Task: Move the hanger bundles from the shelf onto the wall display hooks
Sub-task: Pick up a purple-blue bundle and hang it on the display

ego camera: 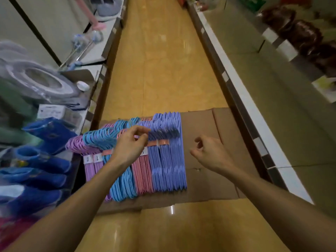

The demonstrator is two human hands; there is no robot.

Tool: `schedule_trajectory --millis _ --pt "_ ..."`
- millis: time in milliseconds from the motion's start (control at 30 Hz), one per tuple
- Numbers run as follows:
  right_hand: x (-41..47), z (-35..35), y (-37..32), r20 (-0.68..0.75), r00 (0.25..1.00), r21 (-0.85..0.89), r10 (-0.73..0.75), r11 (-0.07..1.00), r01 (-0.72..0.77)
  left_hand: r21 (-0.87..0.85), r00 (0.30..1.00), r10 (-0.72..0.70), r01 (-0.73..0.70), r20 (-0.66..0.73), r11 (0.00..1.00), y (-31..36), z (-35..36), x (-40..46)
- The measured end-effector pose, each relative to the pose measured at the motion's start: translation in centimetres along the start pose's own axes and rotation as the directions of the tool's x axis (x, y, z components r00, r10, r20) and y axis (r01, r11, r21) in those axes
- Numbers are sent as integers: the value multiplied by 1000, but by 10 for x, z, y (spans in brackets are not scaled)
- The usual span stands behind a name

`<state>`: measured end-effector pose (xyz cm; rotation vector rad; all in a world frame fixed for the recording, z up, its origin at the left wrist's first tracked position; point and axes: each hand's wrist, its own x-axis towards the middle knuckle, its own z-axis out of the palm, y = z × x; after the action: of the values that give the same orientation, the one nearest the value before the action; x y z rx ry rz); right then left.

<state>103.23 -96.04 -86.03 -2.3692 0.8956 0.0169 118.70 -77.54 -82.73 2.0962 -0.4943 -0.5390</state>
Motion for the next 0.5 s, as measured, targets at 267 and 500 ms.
schedule_trajectory --millis 267,500 --pt "63 124 62 96 991 109 96 988 -106 -56 994 -40 34 -103 998 -102 52 50" --pt "103 193 61 91 988 297 126 943 -148 -127 985 -58 37 -164 991 -147 74 86"
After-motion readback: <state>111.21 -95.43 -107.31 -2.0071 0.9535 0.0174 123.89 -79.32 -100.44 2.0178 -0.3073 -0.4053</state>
